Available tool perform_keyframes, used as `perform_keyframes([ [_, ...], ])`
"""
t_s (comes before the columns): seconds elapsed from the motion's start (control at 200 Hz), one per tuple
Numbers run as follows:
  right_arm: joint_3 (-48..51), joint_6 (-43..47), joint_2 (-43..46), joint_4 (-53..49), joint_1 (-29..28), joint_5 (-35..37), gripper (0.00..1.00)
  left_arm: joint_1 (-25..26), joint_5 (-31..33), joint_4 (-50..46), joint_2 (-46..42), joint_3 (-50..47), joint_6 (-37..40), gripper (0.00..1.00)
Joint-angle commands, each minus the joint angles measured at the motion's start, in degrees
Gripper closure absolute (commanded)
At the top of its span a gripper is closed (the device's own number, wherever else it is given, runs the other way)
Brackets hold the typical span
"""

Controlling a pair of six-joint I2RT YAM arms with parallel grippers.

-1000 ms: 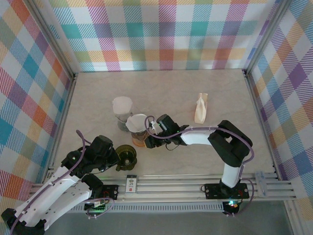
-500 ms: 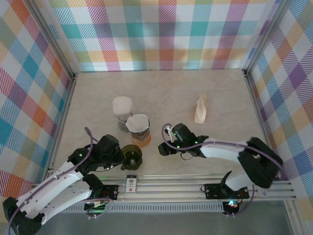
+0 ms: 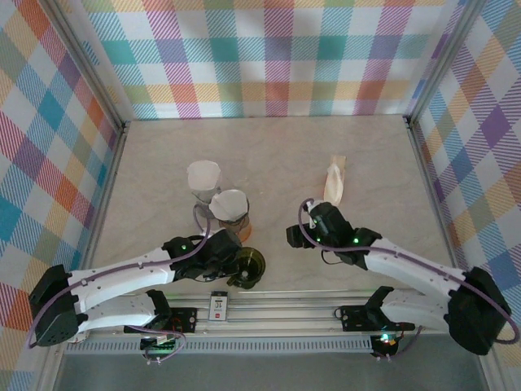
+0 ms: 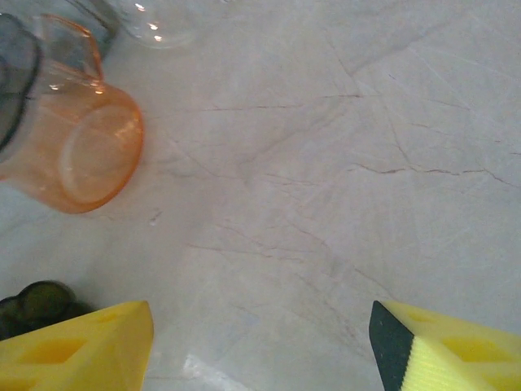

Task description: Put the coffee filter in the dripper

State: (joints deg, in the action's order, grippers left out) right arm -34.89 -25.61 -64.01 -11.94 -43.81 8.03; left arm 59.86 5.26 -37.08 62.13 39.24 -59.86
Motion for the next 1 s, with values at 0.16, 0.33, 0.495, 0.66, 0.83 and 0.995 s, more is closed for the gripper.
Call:
perform_keyframes([
  [0.16,-19.48,9.6,-19.94,4.54,4.85,-9.18,0.23,2.04,1.58,1.68,2.5,3.27,-0.69,1.0],
  [0.33,-34.55,11.16,-32.53,2.08,7.53,-13.61,0.23,2.11,1.77,1.18,0.63,2.0,-1.55,1.0],
  [0.495,-47.04,12.8,-43.27,-1.0,7.86,-18.04,0.23,2.11,1.55,1.56,0.54,1.08,-1.9,1.0],
  [0.66,-55.87,13.3,-50.79,-4.86,7.87,-17.94,0.27,2.11,1.34,1.49,0.64,0.66,-2.11,1.0],
  [0.83,-61.57,13.46,-55.07,-7.48,7.78,-18.05,0.34,2.11,1.38,1.57,0.84,0.17,-2.28,1.0],
  [0.995,-65.84,13.65,-58.33,-10.45,7.78,-18.05,0.41,2.06,1.04,2.09,2.14,0.31,-2.27,1.0],
])
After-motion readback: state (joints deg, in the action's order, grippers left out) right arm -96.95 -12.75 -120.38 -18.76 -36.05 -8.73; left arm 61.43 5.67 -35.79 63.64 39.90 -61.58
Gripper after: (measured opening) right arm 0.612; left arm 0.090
